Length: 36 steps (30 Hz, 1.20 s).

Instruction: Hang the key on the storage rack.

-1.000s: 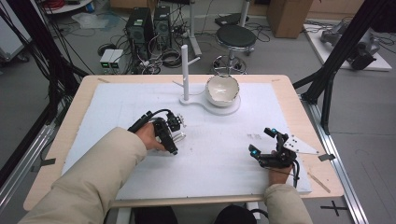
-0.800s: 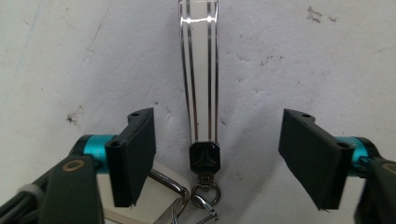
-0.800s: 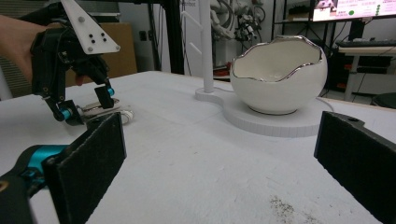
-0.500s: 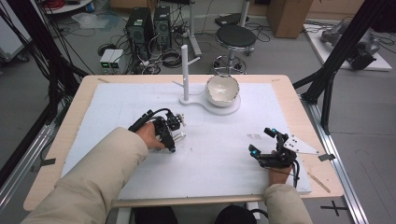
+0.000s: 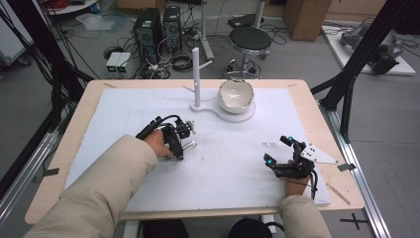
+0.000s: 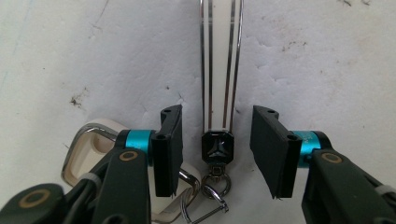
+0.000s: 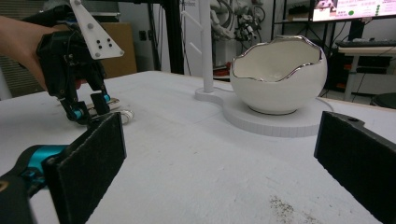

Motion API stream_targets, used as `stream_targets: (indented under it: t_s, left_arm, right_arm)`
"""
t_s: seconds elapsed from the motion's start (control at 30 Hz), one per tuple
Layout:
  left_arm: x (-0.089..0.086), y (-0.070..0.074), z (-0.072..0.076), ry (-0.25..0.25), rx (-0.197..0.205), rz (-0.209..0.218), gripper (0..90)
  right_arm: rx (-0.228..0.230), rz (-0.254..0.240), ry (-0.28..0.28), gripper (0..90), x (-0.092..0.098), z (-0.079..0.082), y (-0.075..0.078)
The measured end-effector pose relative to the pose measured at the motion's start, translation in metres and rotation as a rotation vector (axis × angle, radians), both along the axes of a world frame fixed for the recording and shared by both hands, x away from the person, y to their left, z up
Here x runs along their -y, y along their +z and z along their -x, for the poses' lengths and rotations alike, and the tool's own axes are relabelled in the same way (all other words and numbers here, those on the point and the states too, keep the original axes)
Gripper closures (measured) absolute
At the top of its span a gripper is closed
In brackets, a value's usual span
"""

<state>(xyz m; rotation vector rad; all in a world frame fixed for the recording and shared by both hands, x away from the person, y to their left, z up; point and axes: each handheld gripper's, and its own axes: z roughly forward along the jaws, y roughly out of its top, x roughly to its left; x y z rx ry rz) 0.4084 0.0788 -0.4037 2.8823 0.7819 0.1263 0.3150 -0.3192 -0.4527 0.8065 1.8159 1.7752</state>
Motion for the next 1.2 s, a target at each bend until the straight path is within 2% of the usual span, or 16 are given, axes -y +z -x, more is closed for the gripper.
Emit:
stream_targets:
  t_s: [0.13,0.2,0.27,0.4,0.47,0.57,0.63,0.73,0.83,0.93,0.97,1.0,1.1,1.17,1.2]
  left_arm:
    - [0.0,0.0,0.0,0.007,-0.004,-0.001,61.4]
    - [0.001,0.0,0.0,0.005,-0.022,0.001,68.0]
    - [0.002,0.0,0.001,-0.001,-0.02,-0.005,73.2]
    - [0.005,0.001,0.002,-0.049,-0.007,-0.033,73.9]
    - [0.006,0.001,0.003,-0.058,-0.007,-0.037,74.1]
    - [0.004,0.002,0.002,-0.064,-0.009,-0.029,74.2]
    - [0.003,0.003,0.001,-0.063,0.005,-0.027,74.2]
    - [0.001,0.004,0.001,-0.052,0.012,-0.003,74.2]
    - [-0.003,0.012,0.0,-0.063,0.069,0.044,74.2]
    - [-0.009,0.022,-0.002,-0.06,0.118,0.123,74.2]
    - [-0.011,0.025,-0.003,-0.056,0.124,0.146,74.2]
    - [-0.014,0.028,-0.004,-0.051,0.129,0.198,74.2]
    - [-0.021,0.036,-0.005,-0.059,0.15,0.293,74.2]
    - [-0.023,0.04,-0.006,-0.045,0.16,0.329,74.2]
    - [-0.025,0.041,-0.007,-0.041,0.151,0.356,74.2]
  right_arm:
    - [0.001,0.002,0.0,1.3,0.0,0.0,0.0]
    - [0.0,0.001,0.0,1.3,0.0,0.0,0.0]
    - [0.0,0.0,0.0,1.3,0.0,0.0,0.0]
    - [-0.003,-0.002,-0.001,1.2,0.0,0.0,0.0]
    - [-0.002,-0.001,0.0,1.2,0.0,0.0,0.0]
    - [0.0,0.0,-0.001,1.3,0.0,0.0,0.0]
    - [0.0,0.0,0.0,1.3,0.0,0.0,0.0]
    - [-0.005,-0.002,-0.003,1.3,0.0,0.0,0.0]
    - [-0.004,-0.001,-0.003,1.2,0.0,0.0,0.0]
    - [-0.003,0.0,-0.001,1.2,0.0,0.0,0.0]
    - [-0.003,-0.002,-0.003,1.3,0.0,0.0,0.0]
    - [-0.005,-0.002,-0.004,1.3,0.0,0.0,0.0]
    - [-0.002,-0.001,-0.003,1.3,0.0,0.0,0.0]
    - [-0.002,0.0,-0.003,1.3,0.0,0.0,0.0]
    - [-0.003,0.001,-0.002,1.3,0.0,0.0,0.0]
